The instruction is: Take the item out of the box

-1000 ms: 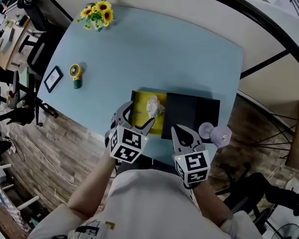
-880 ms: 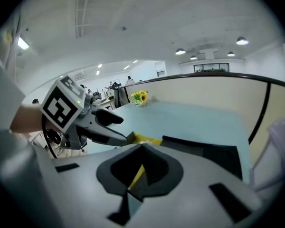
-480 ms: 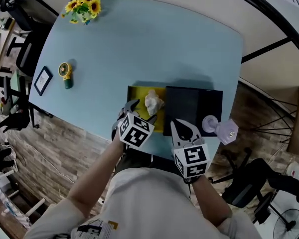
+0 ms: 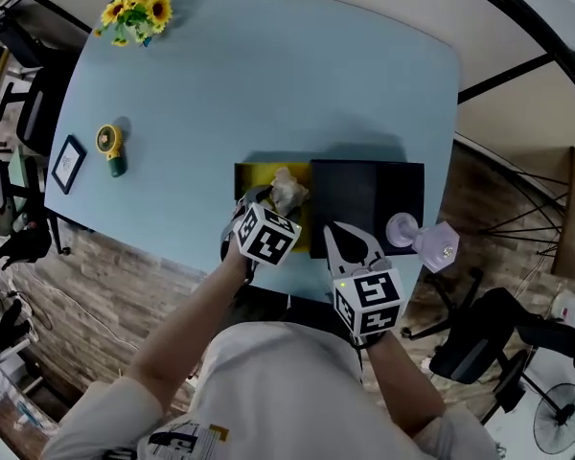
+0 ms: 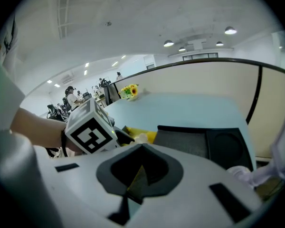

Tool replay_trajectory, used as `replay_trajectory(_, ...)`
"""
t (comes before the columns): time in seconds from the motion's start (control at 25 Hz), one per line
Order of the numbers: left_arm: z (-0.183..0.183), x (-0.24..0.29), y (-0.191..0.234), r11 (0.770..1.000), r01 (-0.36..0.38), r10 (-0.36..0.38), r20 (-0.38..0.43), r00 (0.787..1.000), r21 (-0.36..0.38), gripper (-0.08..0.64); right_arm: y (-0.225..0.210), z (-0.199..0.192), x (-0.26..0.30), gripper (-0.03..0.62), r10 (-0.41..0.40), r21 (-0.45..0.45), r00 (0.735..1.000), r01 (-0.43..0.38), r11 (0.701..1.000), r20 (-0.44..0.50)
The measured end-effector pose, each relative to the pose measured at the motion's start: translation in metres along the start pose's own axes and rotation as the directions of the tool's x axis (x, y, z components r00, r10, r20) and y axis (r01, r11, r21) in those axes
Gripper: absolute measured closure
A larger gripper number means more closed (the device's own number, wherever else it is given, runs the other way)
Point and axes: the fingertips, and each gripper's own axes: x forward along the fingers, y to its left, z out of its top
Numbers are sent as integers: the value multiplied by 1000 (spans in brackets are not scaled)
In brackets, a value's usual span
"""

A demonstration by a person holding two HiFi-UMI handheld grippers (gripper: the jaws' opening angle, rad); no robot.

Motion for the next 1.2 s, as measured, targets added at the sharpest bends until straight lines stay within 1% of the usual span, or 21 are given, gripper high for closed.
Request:
replay_trajectory(0.04,-1,2,0,1000,-1,1,-6,1000,3,266,-1,0,1,589,-3,3,1000,3,1000,0)
replay_trajectory(0.12,-2,6,1,999,-10,10,-18,1000,39,295,-2,-1,1,589,-4,10,1000,4,1000,0)
replay_trajectory(0.2,-2,8,0,997,-12,14,-24,1000,75,331,-4,-1,0,589,-5,11,1000,5,1000,1)
replay_trajectory(0.28,-1,7,-1,995,-10,12,-24,1000,96,368,-4,0,-2,589,-4,8,1000,4,1000,4)
replay_trajectory(0.32,-1,5,-1,995,-9,12,-23,1000,102,387,-3,1,-2,589,2,14,1000,-2,1000,7)
replay_trajectory(0.4,-1,-4,0,994,-13,15,-15,1000,108,429,2,6,-5,589,30,54,999,-31,998,23)
replay_trajectory(0.48,3,-17,2,993,-33,32,10,999,110,444,4,18,-10,589,57,95,997,-62,994,57)
replay_trajectory(0.56,12,-35,7,993,-59,54,51,997,104,451,3,36,-17,589,68,110,993,-79,991,98)
replay_trajectory(0.64,21,-55,12,993,-75,67,91,994,91,453,2,54,-25,589,69,101,989,-83,991,134)
replay_trajectory(0.76,35,-90,17,991,-97,82,154,985,92,454,6,82,-40,589,70,51,980,-80,995,185)
replay_trajectory(0.88,57,-129,21,984,-133,103,237,966,115,454,9,113,-58,589,76,-13,966,-75,997,249)
replay_trajectory(0.96,73,-157,26,976,-173,127,300,945,130,454,11,136,-71,589,80,-52,953,-67,996,294)
replay_trajectory(1.04,88,-185,32,965,-219,157,356,921,142,454,17,160,-86,589,86,-100,938,-55,993,335)
replay_trajectory(1.12,102,-211,39,953,-263,184,406,895,148,453,27,185,-106,589,94,-168,921,-32,985,377)
replay_trajectory(1.2,115,-239,45,944,-300,206,464,861,137,453,39,208,-128,589,106,-225,899,-9,974,424)
